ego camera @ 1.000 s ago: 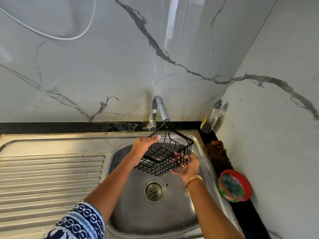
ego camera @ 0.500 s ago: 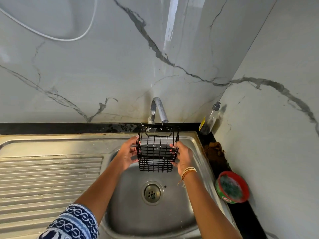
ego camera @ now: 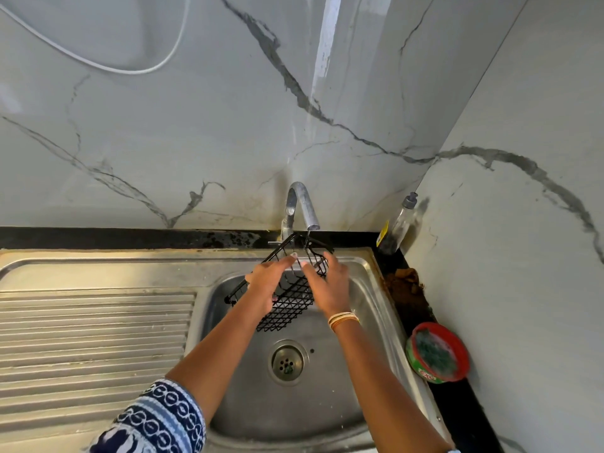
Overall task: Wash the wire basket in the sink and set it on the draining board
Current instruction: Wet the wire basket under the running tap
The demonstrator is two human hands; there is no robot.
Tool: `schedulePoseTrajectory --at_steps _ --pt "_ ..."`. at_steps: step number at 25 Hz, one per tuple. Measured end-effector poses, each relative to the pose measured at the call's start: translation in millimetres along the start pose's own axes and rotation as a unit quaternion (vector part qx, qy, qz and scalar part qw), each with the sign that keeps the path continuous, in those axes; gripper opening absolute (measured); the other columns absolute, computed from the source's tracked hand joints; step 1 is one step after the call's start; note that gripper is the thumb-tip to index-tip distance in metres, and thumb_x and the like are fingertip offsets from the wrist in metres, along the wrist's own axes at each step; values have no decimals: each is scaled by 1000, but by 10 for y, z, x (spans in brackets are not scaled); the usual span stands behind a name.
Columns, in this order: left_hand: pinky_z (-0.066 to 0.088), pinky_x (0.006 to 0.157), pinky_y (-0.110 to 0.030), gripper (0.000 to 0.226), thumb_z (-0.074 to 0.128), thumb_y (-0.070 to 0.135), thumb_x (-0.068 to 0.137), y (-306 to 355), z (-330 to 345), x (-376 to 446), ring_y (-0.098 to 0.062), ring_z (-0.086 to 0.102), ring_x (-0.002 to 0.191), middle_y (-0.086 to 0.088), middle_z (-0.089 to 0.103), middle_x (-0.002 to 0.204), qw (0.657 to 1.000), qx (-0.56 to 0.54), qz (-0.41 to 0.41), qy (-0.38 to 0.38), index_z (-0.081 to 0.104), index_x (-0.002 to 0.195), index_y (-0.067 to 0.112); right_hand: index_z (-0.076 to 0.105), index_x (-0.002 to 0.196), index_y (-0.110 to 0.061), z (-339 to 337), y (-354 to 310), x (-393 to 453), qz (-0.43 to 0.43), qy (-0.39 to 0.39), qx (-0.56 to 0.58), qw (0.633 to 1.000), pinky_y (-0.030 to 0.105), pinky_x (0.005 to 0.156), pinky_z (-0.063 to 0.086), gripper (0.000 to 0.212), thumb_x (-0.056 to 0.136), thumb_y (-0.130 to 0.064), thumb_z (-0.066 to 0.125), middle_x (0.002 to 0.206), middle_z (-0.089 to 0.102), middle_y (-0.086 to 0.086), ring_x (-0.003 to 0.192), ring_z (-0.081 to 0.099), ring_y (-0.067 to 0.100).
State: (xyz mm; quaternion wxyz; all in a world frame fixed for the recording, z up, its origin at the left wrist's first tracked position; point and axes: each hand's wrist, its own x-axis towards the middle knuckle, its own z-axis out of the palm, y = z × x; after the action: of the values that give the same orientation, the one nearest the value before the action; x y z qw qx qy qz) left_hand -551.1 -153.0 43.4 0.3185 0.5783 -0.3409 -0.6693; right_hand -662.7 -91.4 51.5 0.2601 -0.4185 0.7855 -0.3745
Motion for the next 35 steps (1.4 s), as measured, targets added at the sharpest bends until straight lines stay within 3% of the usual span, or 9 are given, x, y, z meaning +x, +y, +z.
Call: schedulePoseTrajectory --at_steps 3,7,11,15,18,22,25,27,35 --pt "43 88 -43 62 64 50 78 40 116 -15 -32 48 119 -11 48 133 1000 1 -20 -24 55 128 12 28 147 -20 -19 -3 85 26 -12 14 1000 40 100 41 86 78 -54 68 150 26 14 131 40 34" --pt "45 70 -37 55 59 44 75 25 75 -10 -28 51 111 -13 49 130 996 69 -2 -54 60 121 13 46 133 -20 -104 109 161 77 68 12 995 31 78 46 78 68 -59 68 130 54 10 107 56 25" --pt "54 84 -45 20 52 17 93 42 19 -42 -25 61 104 -9 65 112 980 145 94 -94 70 98 22 55 126 -24 -48 276 145 121 132 27 983 44 82 55 80 59 -66 66 118 64 5 102 62 24" --pt "51 73 -20 26 54 3 90 -100 -206 11 -9 60 87 0 64 103 910 306 277 46 68 108 14 65 114 -17 -80 391 97 212 184 243 928 39 60 61 53 68 -42 77 98 66 6 77 64 15" --pt "44 84 -19 28 57 -2 85 -154 -430 118 -10 54 95 -5 56 115 886 312 315 137 65 108 12 64 90 -16 -108 532 113 251 171 318 898 35 52 59 34 68 -37 78 91 59 8 89 63 25" --pt "49 91 -37 35 62 20 87 -178 -538 137 -20 53 101 -9 47 126 906 278 247 203 55 122 16 65 96 -6 -162 615 32 306 182 380 854 39 61 61 40 74 -38 76 95 59 10 86 61 25" --pt "46 91 -44 56 52 47 93 -108 -555 92 -29 51 115 -17 47 138 983 146 64 93 44 135 10 56 100 -9 -189 689 -63 343 145 443 816 36 59 60 48 73 -45 74 102 55 15 87 65 32" --pt "43 91 -49 58 47 49 96 -65 -536 14 -35 43 128 -16 39 146 996 92 -3 21 38 141 15 52 109 -11 -186 742 -85 361 129 479 790 38 66 61 55 75 -50 70 112 54 21 89 67 36" --pt "47 66 -29 68 78 39 75 42 -383 5 -19 52 96 -15 52 131 997 52 55 2 41 130 22 43 132 -22 -64 901 -127 446 70 595 665 42 77 58 78 70 -64 66 124 44 27 97 61 42"
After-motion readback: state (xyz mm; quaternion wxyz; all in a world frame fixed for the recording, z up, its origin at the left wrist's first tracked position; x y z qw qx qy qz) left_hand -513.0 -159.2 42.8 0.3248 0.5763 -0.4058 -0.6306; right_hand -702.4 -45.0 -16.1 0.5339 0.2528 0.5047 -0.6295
